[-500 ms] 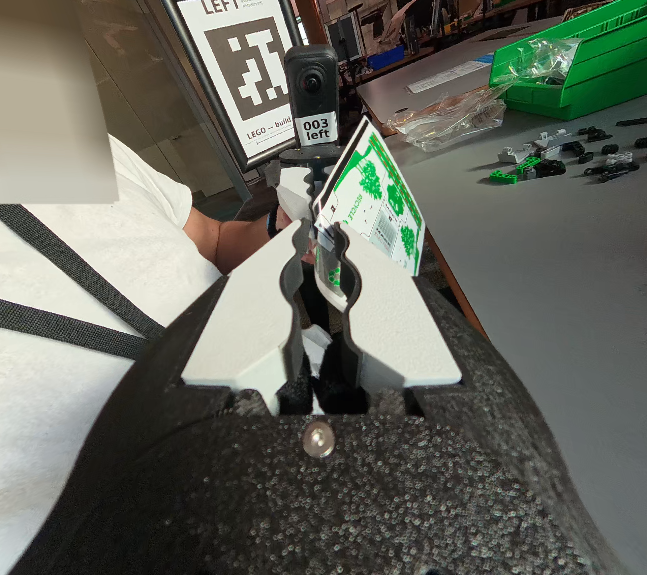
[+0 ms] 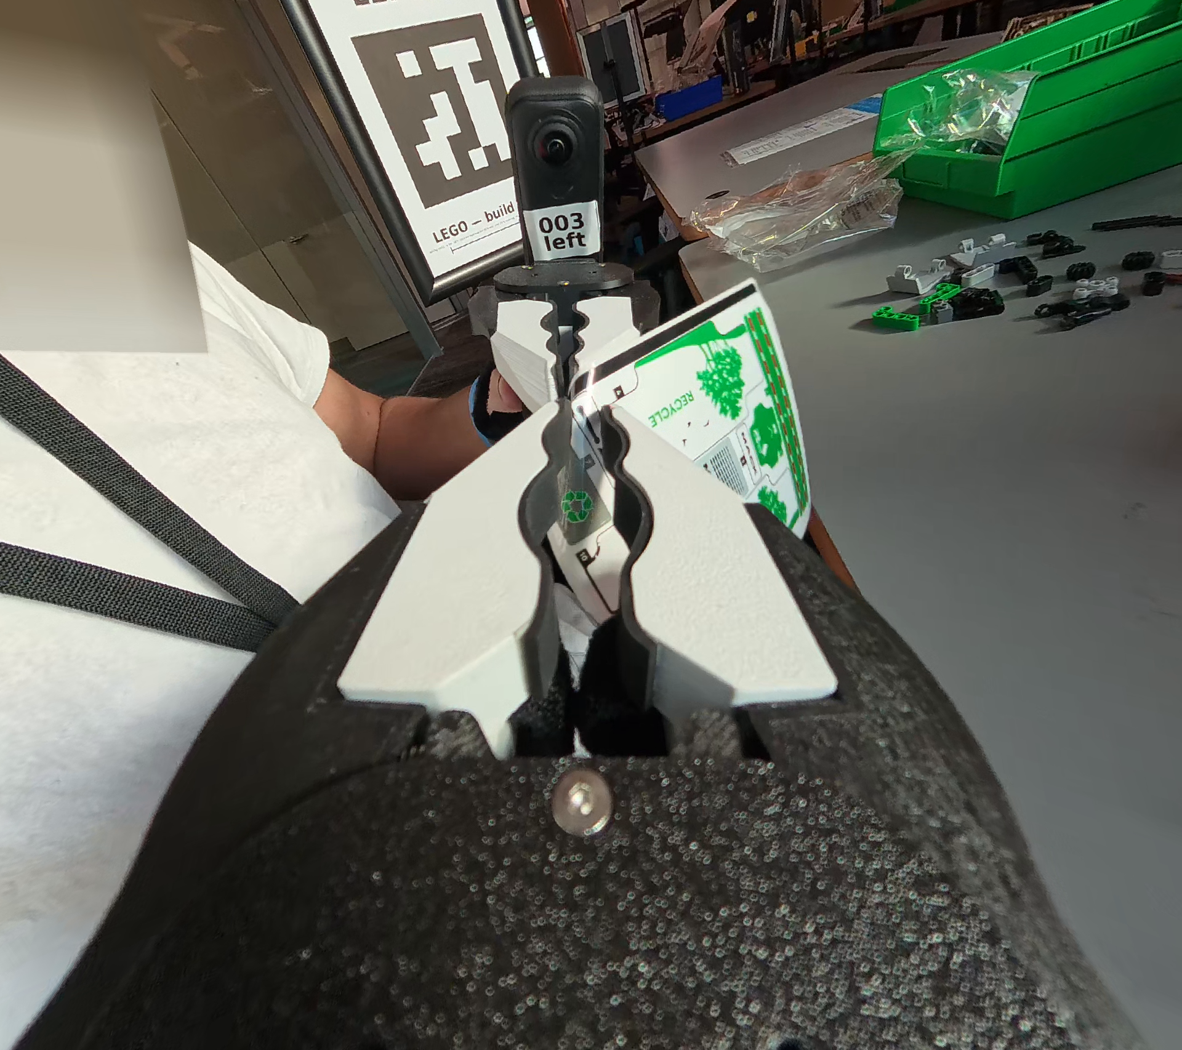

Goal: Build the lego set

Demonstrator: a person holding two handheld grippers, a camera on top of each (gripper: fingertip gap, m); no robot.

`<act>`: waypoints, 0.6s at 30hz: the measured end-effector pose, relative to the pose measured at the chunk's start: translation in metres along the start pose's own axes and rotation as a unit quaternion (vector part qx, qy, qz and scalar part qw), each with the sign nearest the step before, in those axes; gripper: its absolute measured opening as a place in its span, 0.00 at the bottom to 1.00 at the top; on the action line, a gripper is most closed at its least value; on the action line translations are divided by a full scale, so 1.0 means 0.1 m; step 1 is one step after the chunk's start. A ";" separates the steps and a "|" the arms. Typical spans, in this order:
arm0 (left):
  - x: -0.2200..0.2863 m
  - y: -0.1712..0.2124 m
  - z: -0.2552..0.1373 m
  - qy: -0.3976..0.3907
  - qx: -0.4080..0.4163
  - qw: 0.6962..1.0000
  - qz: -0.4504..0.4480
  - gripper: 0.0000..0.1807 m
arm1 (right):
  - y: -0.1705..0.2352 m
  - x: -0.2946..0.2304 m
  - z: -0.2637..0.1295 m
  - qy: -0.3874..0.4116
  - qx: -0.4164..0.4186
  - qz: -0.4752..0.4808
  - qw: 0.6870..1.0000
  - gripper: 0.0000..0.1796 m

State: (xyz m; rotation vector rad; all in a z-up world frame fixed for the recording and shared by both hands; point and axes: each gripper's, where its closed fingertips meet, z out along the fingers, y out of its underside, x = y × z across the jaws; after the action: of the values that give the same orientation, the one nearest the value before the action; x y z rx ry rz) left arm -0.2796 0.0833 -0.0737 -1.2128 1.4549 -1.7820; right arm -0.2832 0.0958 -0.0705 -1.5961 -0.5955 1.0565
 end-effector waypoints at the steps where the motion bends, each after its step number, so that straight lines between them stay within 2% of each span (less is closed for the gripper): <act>1: 0.00 0.00 0.00 -0.001 0.000 1.000 0.000 0.00 | 0.00 0.01 -0.01 0.002 -0.001 -0.001 1.000 0.04; 18: -0.08 0.02 -0.06 -0.027 -0.004 1.000 0.007 0.00 | -0.09 0.18 -0.13 0.044 0.029 0.012 0.999 0.00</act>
State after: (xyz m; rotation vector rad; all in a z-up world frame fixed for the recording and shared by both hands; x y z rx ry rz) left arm -0.2815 0.0920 -0.0783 -1.2415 1.4371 -1.7218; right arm -0.2625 0.1068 -0.0674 -1.5933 -0.4839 1.0071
